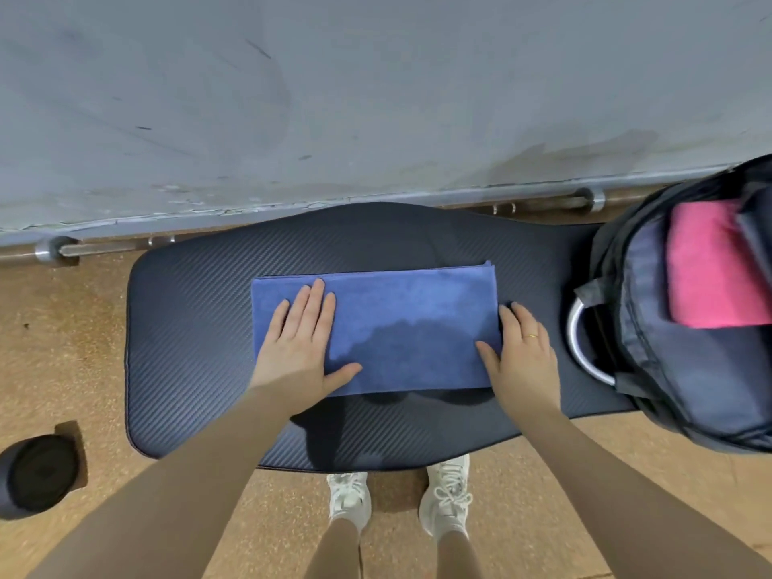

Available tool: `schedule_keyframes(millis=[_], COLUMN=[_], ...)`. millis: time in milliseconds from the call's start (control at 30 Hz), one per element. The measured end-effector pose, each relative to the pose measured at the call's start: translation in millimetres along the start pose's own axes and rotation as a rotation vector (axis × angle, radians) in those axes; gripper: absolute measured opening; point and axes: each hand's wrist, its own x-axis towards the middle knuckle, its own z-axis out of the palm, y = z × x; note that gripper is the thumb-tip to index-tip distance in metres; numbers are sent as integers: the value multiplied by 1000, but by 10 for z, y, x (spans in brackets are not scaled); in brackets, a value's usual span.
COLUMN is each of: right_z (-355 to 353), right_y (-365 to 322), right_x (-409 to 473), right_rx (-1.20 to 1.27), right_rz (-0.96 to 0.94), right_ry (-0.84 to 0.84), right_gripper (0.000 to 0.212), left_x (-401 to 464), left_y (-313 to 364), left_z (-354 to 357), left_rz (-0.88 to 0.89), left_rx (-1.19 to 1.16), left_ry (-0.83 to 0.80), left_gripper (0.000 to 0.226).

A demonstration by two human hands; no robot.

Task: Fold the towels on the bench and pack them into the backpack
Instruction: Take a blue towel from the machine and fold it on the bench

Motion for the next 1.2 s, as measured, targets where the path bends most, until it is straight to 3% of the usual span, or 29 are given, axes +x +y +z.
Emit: schedule_keyframes(millis=[100,233,333,400,600,767,867,1000,1067,1133,1200], right_z=[-92,-105,-124,-153,-401,-424,-345,-119,-24,17,44], right_y=[-168,-301,-251,-208,-128,-464,-822,-1240,-1357,-1331,-1204], right_x=[18,125,185,177,62,-127,-240,-306,-313,-322,-288], right_rx=[233,599,729,758,631,530,394,297,298,160,-4], right_rz=[165,490,534,497,167,-59,-147,-214,-250,-347,-450], right_ry=[24,-47,-150,-218,-169,-156,-216,-256,-293,-249,-78], right_gripper=[48,47,24,9,15,42,58,64,64,52,42], left_x=[51,170,249,283,350,150,-75,-253,-312,-353,-366], left_y=[260,619,877,977,1201,1065,781,364,244,190,151], left_z=[-120,-179,-179,-112,-146,-262,-272,-251,-233,-235,-228], left_rz=[-32,118,204,193,143,115,-31,-239,-365,-531,-694], left_rx=[-36,-29,20,8,-88,-229,-318,-377,-448,-568,-653], left_ry=[26,36,7,-34,-74,-17,4,9,11,48,82], left_gripper=[85,80,82,84,87,76,77,55,59,63,63])
